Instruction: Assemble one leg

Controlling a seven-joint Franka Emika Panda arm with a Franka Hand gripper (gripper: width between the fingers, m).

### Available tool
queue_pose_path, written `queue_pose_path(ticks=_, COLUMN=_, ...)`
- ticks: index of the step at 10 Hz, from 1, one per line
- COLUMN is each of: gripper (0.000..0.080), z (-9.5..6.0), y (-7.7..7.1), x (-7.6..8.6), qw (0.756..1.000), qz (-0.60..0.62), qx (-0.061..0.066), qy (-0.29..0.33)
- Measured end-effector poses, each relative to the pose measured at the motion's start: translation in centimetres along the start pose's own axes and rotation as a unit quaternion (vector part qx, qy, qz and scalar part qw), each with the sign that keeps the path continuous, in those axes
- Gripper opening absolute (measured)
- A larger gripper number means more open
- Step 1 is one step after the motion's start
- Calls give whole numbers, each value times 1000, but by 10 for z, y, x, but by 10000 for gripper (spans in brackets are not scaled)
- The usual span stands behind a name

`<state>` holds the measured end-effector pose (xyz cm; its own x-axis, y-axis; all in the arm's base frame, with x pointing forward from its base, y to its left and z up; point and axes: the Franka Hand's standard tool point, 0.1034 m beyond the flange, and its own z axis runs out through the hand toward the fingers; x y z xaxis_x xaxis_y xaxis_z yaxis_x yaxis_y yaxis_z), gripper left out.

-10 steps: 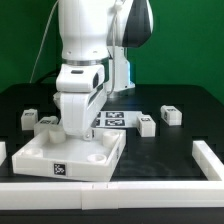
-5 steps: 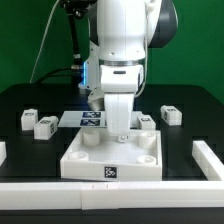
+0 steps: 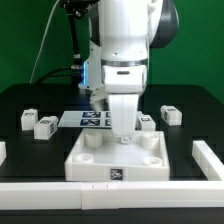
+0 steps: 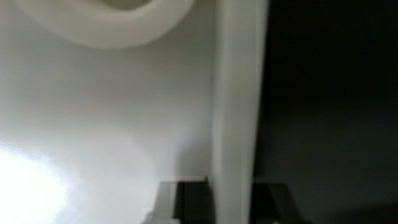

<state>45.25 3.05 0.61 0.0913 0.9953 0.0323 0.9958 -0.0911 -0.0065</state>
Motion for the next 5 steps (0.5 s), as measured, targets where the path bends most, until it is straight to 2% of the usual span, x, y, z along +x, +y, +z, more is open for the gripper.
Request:
queue_pose_path(ticks=2, gripper=57, z=0, y=13, x=17, qw=1000, qz=-3, qx=-7, qy=4)
queue_pose_path(ticks=4, gripper=57, z=1, y=19, x=42, qw=999, qz=-28, qx=-14, qy=4)
queue_pose_path(ticks=5, gripper=57, z=1, y=20, x=46, qw=999, qz=-36, qx=-16, qy=3)
